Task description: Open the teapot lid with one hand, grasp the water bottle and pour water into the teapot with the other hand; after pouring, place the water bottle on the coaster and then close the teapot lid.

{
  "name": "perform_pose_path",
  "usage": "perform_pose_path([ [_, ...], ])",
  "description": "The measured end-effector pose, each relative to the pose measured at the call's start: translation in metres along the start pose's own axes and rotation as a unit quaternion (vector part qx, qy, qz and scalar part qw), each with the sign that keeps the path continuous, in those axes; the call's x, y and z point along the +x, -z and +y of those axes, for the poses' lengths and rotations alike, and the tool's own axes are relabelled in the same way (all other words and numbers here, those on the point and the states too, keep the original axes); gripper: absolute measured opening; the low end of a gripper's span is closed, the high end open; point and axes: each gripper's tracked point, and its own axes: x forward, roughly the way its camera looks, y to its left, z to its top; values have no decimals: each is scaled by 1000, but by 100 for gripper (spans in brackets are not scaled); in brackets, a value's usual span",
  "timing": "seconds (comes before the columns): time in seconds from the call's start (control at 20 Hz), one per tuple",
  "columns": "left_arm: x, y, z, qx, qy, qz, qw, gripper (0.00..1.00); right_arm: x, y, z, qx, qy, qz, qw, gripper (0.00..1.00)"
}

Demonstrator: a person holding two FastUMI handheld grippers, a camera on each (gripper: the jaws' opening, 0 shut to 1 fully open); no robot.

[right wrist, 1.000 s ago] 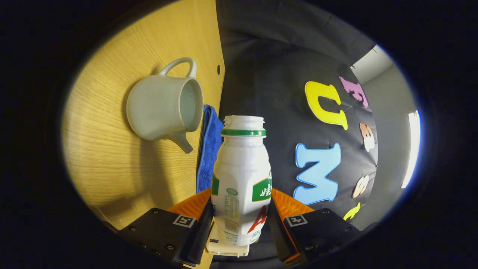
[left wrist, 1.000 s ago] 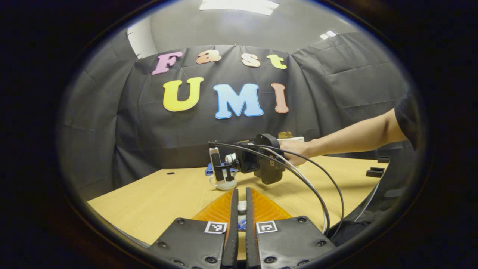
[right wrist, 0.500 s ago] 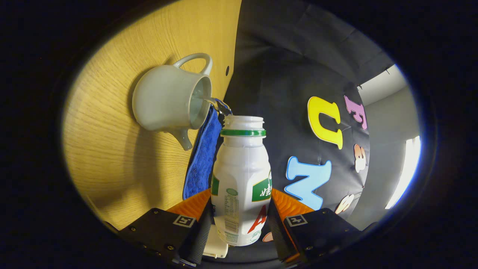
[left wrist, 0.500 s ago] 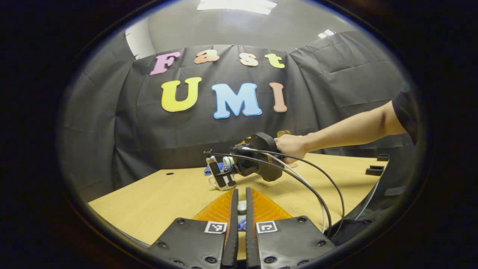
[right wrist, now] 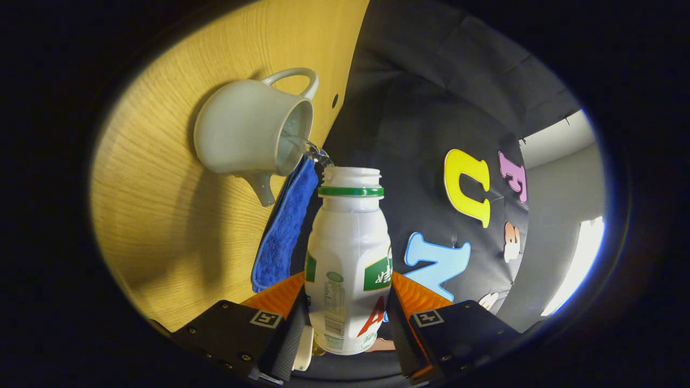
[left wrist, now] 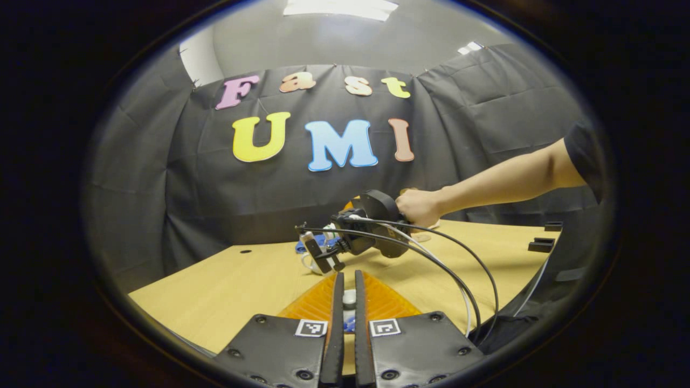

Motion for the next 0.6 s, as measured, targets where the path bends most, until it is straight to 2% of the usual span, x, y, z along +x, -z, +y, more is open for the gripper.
perform_pose_path([
  [0.6, -3, -3, 2, 4, -3, -5, 1000, 19, 6, -3, -16, -55, 16, -12, 998, 72],
])
